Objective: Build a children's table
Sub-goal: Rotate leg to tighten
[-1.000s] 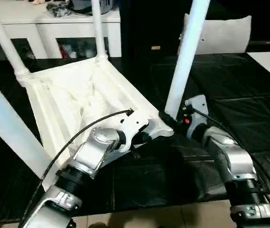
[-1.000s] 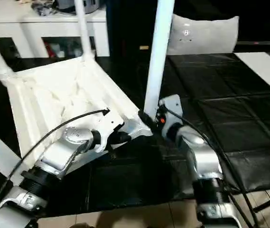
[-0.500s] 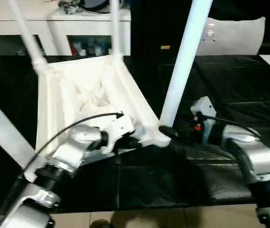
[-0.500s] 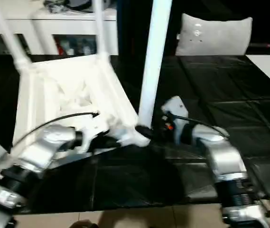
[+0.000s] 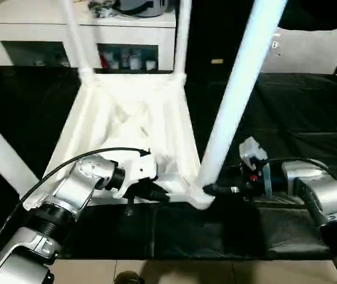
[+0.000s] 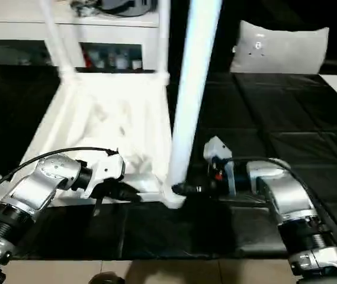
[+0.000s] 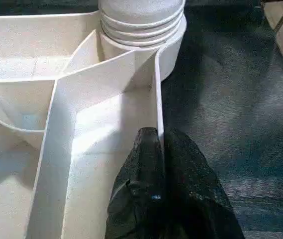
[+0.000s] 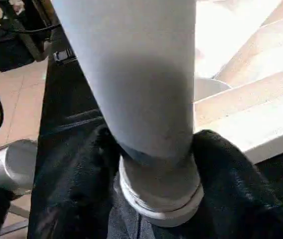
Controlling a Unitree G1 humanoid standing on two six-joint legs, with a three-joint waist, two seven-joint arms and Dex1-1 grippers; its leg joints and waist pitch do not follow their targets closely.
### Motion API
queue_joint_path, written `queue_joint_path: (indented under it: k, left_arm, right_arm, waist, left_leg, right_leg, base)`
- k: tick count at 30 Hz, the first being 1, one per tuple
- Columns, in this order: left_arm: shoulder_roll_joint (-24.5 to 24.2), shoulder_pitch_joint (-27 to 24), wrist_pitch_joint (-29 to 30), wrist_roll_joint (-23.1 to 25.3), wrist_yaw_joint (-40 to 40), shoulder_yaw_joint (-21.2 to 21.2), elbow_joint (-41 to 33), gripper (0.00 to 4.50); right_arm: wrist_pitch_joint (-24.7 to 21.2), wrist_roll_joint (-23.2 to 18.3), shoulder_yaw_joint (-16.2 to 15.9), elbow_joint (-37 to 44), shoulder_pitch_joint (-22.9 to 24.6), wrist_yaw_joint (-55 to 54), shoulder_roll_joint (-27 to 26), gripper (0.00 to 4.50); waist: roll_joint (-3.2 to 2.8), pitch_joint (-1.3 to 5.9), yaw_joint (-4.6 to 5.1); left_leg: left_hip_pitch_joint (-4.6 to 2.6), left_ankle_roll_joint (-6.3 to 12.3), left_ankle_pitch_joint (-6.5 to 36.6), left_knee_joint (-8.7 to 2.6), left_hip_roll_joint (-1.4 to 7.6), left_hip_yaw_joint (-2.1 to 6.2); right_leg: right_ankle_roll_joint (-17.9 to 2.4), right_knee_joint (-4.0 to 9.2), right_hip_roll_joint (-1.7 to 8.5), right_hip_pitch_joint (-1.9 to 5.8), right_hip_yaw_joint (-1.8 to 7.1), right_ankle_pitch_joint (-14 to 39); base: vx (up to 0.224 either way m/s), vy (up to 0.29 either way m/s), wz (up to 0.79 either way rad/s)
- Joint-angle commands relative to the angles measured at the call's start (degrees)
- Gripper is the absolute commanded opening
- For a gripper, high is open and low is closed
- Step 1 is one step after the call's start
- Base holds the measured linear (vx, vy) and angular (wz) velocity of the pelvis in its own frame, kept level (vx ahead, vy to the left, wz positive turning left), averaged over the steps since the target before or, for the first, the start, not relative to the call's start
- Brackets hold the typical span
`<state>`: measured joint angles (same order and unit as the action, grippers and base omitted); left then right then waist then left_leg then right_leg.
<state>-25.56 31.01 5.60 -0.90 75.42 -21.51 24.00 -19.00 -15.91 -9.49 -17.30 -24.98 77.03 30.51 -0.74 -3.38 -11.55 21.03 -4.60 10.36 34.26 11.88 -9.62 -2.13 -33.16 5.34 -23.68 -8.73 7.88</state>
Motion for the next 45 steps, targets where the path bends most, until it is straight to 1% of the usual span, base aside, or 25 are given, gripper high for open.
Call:
queue_joint_path:
  k: [1, 7, 13, 14, 15, 17, 19, 21, 22, 23, 24, 26, 28, 29, 32, 33, 34, 35, 36, 37, 39, 41, 42, 44, 45]
  left_arm:
    - [0.88, 1.97, -2.60, -1.56, 2.06, -0.65, -1.18, 0.00]
    - [1.46, 1.89, -2.88, -1.11, 1.38, -0.19, -0.54, 0.00]
    - [2.73, 1.00, -1.67, -1.71, -0.98, 0.68, -1.36, 0.00]
    - [3.64, 0.76, -0.36, -1.95, -2.73, 1.29, -1.78, 0.00]
    - [4.27, 0.59, 0.71, -1.97, -4.05, 1.62, -2.30, 0.00]
    - [5.78, 0.22, 3.20, -2.25, -6.70, 2.30, -3.59, 0.00]
    - [7.21, 0.13, 4.80, -1.62, -9.74, 2.64, -4.46, 0.00]
    - [8.35, 0.14, 6.15, -1.13, -11.98, 2.86, -5.01, 0.00]
    - [11.32, 0.26, 9.21, -0.30, -17.03, 3.42, -6.15, 0.00]
    - [11.53, 0.27, 9.40, -0.26, -17.30, 3.44, -6.22, 0.00]
    - [13.92, 0.33, 11.53, 0.25, -20.46, 3.64, -7.13, 0.00]
    - [14.90, 0.29, 12.15, 0.70, -21.90, 3.58, -7.57, 0.00]
    - [14.91, 0.27, 12.00, 1.29, -22.65, 3.38, -7.56, 0.00]
    - [14.53, 0.30, 11.63, 1.89, -22.91, 3.18, -7.38, 0.00]
    - [12.93, 0.37, 10.77, 3.10, -22.76, 2.73, -6.80, 0.00]
    - [12.31, 0.39, 11.32, 3.56, -22.99, 3.10, -6.87, 0.00]
    - [12.31, 0.39, 11.32, 3.56, -22.99, 3.10, -6.87, 0.00]
    - [11.55, 0.24, 11.44, 3.60, -22.38, 3.25, -7.27, 0.00]
    - [10.73, 0.08, 10.77, 3.65, -21.53, 3.21, -7.36, 0.00]
    - [10.20, -0.05, 10.37, 3.64, -20.92, 3.16, -7.37, 0.00]
    - [8.79, -0.49, 9.42, 3.51, -19.27, 2.82, -7.46, 0.00]
    - [8.42, -0.63, 9.17, 3.43, -18.81, 2.67, -7.52, 0.00]
    - [7.06, -0.97, 7.34, 2.95, -16.37, 2.11, -7.42, 0.00]
    - [5.78, -0.97, 5.18, 2.28, -13.24, 1.63, -6.82, 0.00]
    - [5.43, -0.84, 4.69, 2.14, -12.47, 1.53, -6.51, 0.00]
  right_arm:
    - [1.74, -0.26, -0.36, -1.70, -0.83, 1.45, 0.19, 2.22]
    - [2.91, -0.83, -0.27, -2.73, 0.02, 2.59, -0.50, 1.93]
    - [3.22, -3.04, 0.58, -0.11, 3.90, 2.45, -1.94, 1.83]
    - [3.01, -3.64, 1.02, 1.63, 5.30, 1.26, -2.55, 1.72]
    - [2.85, -3.80, 1.50, 2.63, 6.07, -0.36, -3.18, 1.59]
    - [3.45, -3.21, 2.67, 3.24, 7.26, -5.06, -5.00, 1.46]
    - [3.96, -1.78, 3.67, 1.92, 7.53, -10.65, -7.17, 1.41]
    - [4.46, -0.53, 4.15, 1.09, 7.51, -14.63, -8.81, 1.11]
    - [3.92, 0.95, 4.98, 1.37, 7.67, -21.50, -12.20, 1.06]
    - [3.86, 1.06, 5.00, 1.45, 7.68, -21.90, -12.39, 0.98]
    - [3.02, 2.37, 5.26, 2.53, 7.86, -26.69, -14.57, 0.86]
    - [3.79, 3.81, 5.30, 2.49, 7.93, -29.20, -15.21, 0.86]
    - [5.69, 4.30, 6.16, 1.16, 7.93, -30.18, -15.04, 0.86]
    - [6.25, 4.29, 6.53, 0.72, 8.09, -29.85, -14.51, 0.86]
    - [8.40, 4.31, 7.75, -0.43, 8.57, -28.85, -12.72, 1.20]
    - [6.72, 6.61, 4.50, 2.21, 8.24, -32.79, -16.84, 1.20]
    - [6.72, 6.61, 4.50, 2.21, 8.24, -32.79, -16.84, 1.22]
    - [6.07, 8.12, 2.30, 3.73, 8.03, -34.62, -18.89, 1.31]
    - [6.54, 8.63, 1.48, 4.42, 8.09, -34.47, -18.95, 1.56]
    - [6.86, 8.77, 1.13, 4.84, 8.18, -34.10, -18.73, 1.56]
    - [7.66, 8.64, 0.19, 6.17, 8.56, -32.37, -18.08, 1.64]
    - [7.94, 8.41, -0.10, 6.53, 8.68, -31.59, -17.94, 1.93]
    - [7.96, 8.39, -1.54, 7.72, 8.81, -29.21, -17.49, 2.02]
    - [7.44, 8.91, -3.03, 8.41, 8.44, -27.58, -17.36, 2.08]
    - [7.16, 9.14, -3.51, 8.46, 8.19, -27.59, -17.35, 2.19]
  waist:
    - [0.32, 4.69, 0.46]
    - [0.62, 4.61, 0.57]
    - [0.70, 4.47, 0.58]
    - [0.75, 4.48, 0.67]
    - [0.44, 4.32, 0.66]
    - [0.58, 4.13, 0.92]
    - [0.65, 3.79, 1.42]
    - [0.69, 3.57, 2.36]
    - [0.89, 3.53, 3.16]
    - [0.77, 3.42, 3.81]
    - [0.79, 3.59, 4.60]
    - [0.60, 3.89, 5.56]
    - [0.54, 3.97, 6.13]
    - [0.72, 4.09, 6.29]
    - [0.63, 4.22, 5.83]
    - [0.62, 4.23, 5.80]
    - [0.64, 4.22, 5.93]
    - [-0.05, 4.28, 5.89]
    - [0.23, 4.25, 6.05]
    - [0.48, 4.27, 5.98]
    - [0.29, 4.31, 5.80]
    - [0.27, 4.38, 5.75]
    - [0.14, 4.48, 5.60]
    - [0.31, 4.53, 5.65]
    - [0.17, 4.59, 5.46]
  left_leg:
    - [-0.71, 2.84, 11.77, -3.76, 2.07, 0.31]
    - [-0.68, 2.99, 11.53, -3.76, 1.95, 0.28]
    - [-0.74, 3.36, 11.86, -3.78, 1.93, 0.22]
    - [-0.68, 3.23, 11.98, -3.81, 1.88, 0.27]
    - [-0.69, 3.16, 12.27, -3.87, 1.93, 0.29]
    - [-0.79, 2.53, 13.74, -3.99, 1.84, 0.36]
    - [-1.06, 2.07, 15.61, -3.95, 1.40, 0.38]
    - [-1.37, 1.26, 17.00, -3.85, 1.10, 0.50]
    - [-1.18, 1.24, 17.74, -3.67, 0.74, 0.58]
    - [-1.59, 1.06, 18.19, -3.69, 0.82, 0.61]
    - [-1.40, 1.01, 18.43, -3.45, 0.62, 0.70]
    - [-1.08, 1.51, 18.27, -3.78, 1.06, 1.01]
    - [-1.00, 2.33, 18.37, -3.96, 1.22, 1.02]
    - [-0.99, 2.65, 17.69, -3.84, 1.02, 0.83]
    - [-1.03, 3.51, 15.51, -3.96, 1.24, 0.64]
    - [-0.80, 3.42, 14.50, -4.12, 1.37, 0.71]
    - [-0.62, 3.34, 14.31, -4.20, 1.32, 0.71]
    - [-0.52, 2.85, 14.49, -4.28, 1.34, 0.92]
    - [-0.56, 2.65, 14.45, -4.24, 1.30, 0.79]
    - [-0.85, 2.50, 14.54, -4.17, 1.13, 0.72]
    - [-1.05, 2.76, 13.98, -4.31, 1.39, 0.62]
    - [-1.05, 2.77, 13.72, -4.38, 1.53, 0.62]
    - [-0.98, 2.82, 13.41, -4.47, 1.75, 0.73]
    - [-0.75, 3.12, 12.94, -4.55, 1.82, 0.74]
    - [-1.04, 3.16, 12.30, -4.51, 1.94, 0.66]
  right_leg:
    - [-6.61, 3.79, 4.18, 3.52, 3.59, 20.57]
    - [-5.44, 4.03, 4.17, 3.56, 3.48, 22.82]
    - [-4.89, 4.33, 4.18, 3.44, 3.47, 23.84]
    - [-4.67, 4.41, 4.13, 3.53, 3.32, 24.41]
    - [-4.61, 4.51, 4.17, 3.39, 3.39, 24.57]
    - [-3.97, 4.91, 4.18, 3.46, 3.19, 26.49]
    - [-2.54, 5.70, 4.16, 3.33, 2.64, 30.56]
    - [-0.77, 6.46, 4.15, 3.22, 1.98, 34.03]
    - [0.80, 6.93, 4.07, 3.55, 1.48, 35.76]
    - [1.42, 7.48, 3.97, 3.21, 1.18, 36.49]
    - [2.20, 7.64, 3.96, 3.60, 0.62, 36.83]
    - [2.47, 7.62, 4.01, 4.23, 0.39, 34.53]
    - [1.93, 7.52, 4.12, 4.25, 0.49, 32.07]
    - [1.45, 7.44, 4.14, 4.18, 0.68, 31.20]
    - [-0.64, 6.77, 4.25, 4.08, 1.40, 28.26]
    - [-1.59, 6.33, 4.15, 4.13, 1.63, 26.62]
    - [-1.94, 6.22, 4.16, 4.19, 1.68, 26.20]
    - [-2.10, 5.97, 4.24, 4.40, 1.62, 26.21]
    - [-1.95, 6.17, 4.19, 4.25, 1.74, 26.29]
    - [-1.84, 6.11, 4.23, 4.21, 1.73, 26.94]
    - [-2.45, 5.84, 4.20, 4.11, 2.12, 25.58]
    - [-2.89, 5.59, 4.15, 4.16, 2.29, 24.16]
    - [-4.05, 5.10, 4.16, 4.21, 2.49, 21.73]
    - [-4.69, 4.73, 4.18, 4.41, 2.71, 20.04]
    - [-5.58, 4.54, 4.23, 4.14, 2.94, 18.84]
  base:
    - [0.000, 0.000, 0.00]
    - [0.000, 0.000, 0.00]
    - [0.000, 0.000, 0.00]
    - [0.000, 0.000, 0.00]
    - [0.000, 0.000, 0.00]
    - [0.000, 0.000, 0.00]
    - [0.000, 0.000, 0.00]
    - [0.000, 0.000, 0.00]
    - [0.000, 0.000, 0.00]
    - [0.000, 0.000, 0.00]
    - [0.000, 0.000, 0.00]
    - [0.000, 0.000, 0.00]
    - [0.000, 0.000, 0.00]
    - [0.000, 0.000, 0.00]
    - [0.000, 0.000, 0.00]
    - [0.000, 0.000, 0.00]
    - [0.000, 0.000, 0.00]
    - [0.000, 0.000, 0.00]
    - [0.000, 0.000, 0.00]
    - [0.000, 0.000, 0.00]
    - [0.000, 0.000, 0.00]
    - [0.000, 0.000, 0.00]
    - [0.000, 0.000, 0.00]
    - [0.000, 0.000, 0.00]
    - [0.000, 0.000, 0.00]
